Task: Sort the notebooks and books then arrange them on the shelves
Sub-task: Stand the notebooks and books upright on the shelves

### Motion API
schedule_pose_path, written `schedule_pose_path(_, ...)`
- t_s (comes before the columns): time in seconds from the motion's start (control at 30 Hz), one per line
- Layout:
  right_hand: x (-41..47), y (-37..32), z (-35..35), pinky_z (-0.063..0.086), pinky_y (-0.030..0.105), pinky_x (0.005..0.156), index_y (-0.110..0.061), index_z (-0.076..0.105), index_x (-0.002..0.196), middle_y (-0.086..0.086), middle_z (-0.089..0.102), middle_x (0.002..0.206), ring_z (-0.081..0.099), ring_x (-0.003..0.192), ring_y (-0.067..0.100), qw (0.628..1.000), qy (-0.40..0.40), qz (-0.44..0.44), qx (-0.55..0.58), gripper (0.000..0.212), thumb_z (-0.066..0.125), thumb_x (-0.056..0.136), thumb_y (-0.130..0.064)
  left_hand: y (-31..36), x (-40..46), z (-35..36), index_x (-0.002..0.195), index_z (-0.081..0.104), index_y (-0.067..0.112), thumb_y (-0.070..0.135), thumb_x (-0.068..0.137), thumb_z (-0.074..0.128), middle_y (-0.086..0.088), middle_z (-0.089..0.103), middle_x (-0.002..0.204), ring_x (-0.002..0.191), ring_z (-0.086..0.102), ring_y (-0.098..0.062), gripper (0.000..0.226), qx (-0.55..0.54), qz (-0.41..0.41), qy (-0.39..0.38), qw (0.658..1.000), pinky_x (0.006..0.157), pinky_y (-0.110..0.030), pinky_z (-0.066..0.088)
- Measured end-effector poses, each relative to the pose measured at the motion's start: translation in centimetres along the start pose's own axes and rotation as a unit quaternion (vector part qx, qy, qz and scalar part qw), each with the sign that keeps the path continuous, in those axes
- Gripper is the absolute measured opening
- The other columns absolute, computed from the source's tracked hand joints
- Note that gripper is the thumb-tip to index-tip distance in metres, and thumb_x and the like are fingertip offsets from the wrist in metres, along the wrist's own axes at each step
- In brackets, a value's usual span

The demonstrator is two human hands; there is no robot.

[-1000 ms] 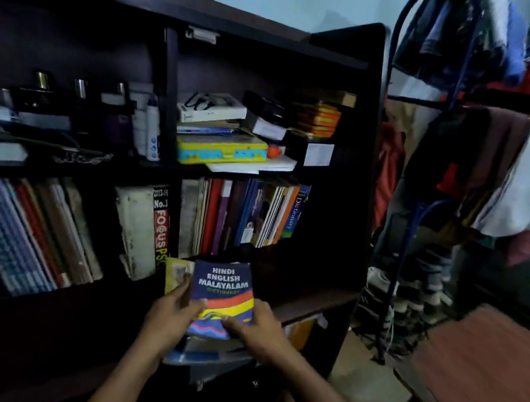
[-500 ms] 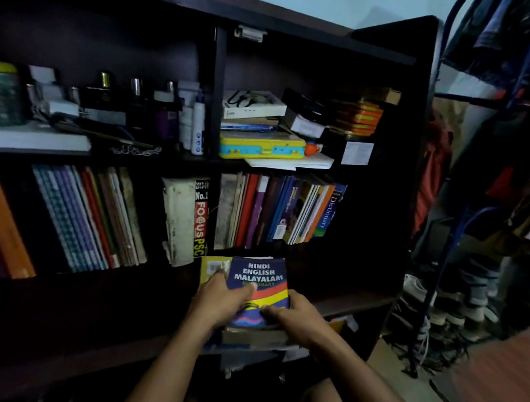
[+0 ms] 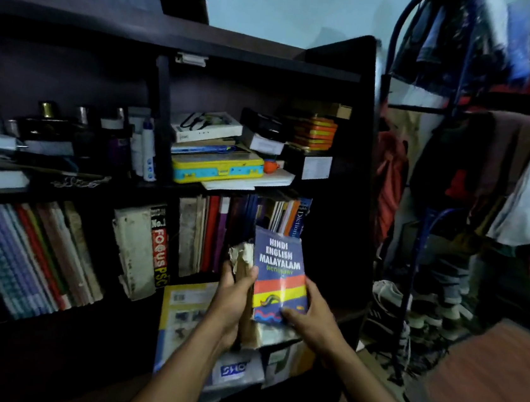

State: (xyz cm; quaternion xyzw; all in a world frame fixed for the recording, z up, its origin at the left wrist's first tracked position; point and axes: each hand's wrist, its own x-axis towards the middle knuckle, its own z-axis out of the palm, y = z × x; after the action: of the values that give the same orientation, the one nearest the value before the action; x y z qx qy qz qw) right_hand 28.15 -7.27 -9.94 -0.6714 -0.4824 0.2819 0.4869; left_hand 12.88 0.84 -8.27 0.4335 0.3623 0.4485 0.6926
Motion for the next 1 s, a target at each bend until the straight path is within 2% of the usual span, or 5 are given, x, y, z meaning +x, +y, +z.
schedule_pose_path(0.13, 3.6, -2.1, -2.2, 0.039, 0.037, 0.105, -0.019, 0.027, 0.157, 0.002, 0.037, 0.143, 0.040, 0.129, 0.022, 0.959, 0.174, -0.082, -0.208, 0.092, 0.078, 0.081, -0.030, 0.3, 2.1, 4.3, 0.155, 0.024, 0.029, 0.050, 0.087, 0.071, -0.004, 0.057, 0.143, 0.115, 0.065, -0.020, 0.085, 0.044, 0.100, 0.050, 0.993, 0.095, -0.039, 0.056)
schedule_pose_path(0.27, 6.0, -0.9, -1.2, 0.043, 0.017, 0.097, -0.031, 0.039, 0.147, -0.002, 0.047, 0.135, 0.051, 0.120, 0.009, 0.986, 0.083, -0.088, -0.110, 0.069, 0.071, 0.087, -0.040, -0.8, 4.0, 6.7, 0.155, 0.023, 0.028, 0.034, 0.098, 0.063, -0.001, 0.056, 0.141, 0.119, 0.062, -0.017, 0.070, 0.161, 0.169, 0.019, 0.972, 0.088, -0.023, 0.048)
schedule_pose_path(0.63, 6.4, 7.1, 1.5, 0.046, 0.021, 0.099, -0.039, 0.044, 0.142, -0.025, 0.053, 0.135, 0.053, 0.125, 0.000, 0.978, 0.107, -0.145, -0.106, 0.064, 0.071, 0.085, -0.050, -5.8, 8.9, 3.6, 0.141, 0.044, 0.036, 0.024, 0.084, 0.080, 0.007, 0.064, 0.129, 0.111, 0.065, -0.006, 0.069, 0.131, 0.143, -0.034, 0.980, 0.077, -0.011, 0.052)
schedule_pose_path(0.83, 7.8, 7.0, 0.1, 0.041, 0.009, 0.097, -0.024, 0.043, 0.149, -0.021, 0.060, 0.124, 0.056, 0.112, -0.013, 0.988, 0.072, -0.079, -0.107, 0.086, 0.084, 0.073, -0.030, -5.6, 9.7, 3.1, 0.131, 0.058, 0.023, 0.021, 0.092, 0.071, 0.002, 0.070, 0.119, 0.108, 0.066, -0.019, 0.041, 0.052, 0.081, 0.068, 0.993, 0.102, -0.048, 0.050)
schedule_pose_path(1.0, 9.1, 3.6, -1.5, 0.044, 0.027, 0.096, -0.021, 0.040, 0.150, 0.004, 0.056, 0.131, 0.054, 0.123, 0.022, 0.966, 0.050, -0.004, -0.253, 0.082, 0.065, 0.072, -0.027, -5.2, 9.3, 3.4, 0.125, 0.060, 0.019, 0.018, 0.092, 0.070, 0.001, 0.069, 0.114, 0.103, 0.065, -0.015, 0.035, 0.069, 0.077, 0.060, 0.993, 0.100, -0.046, 0.051)
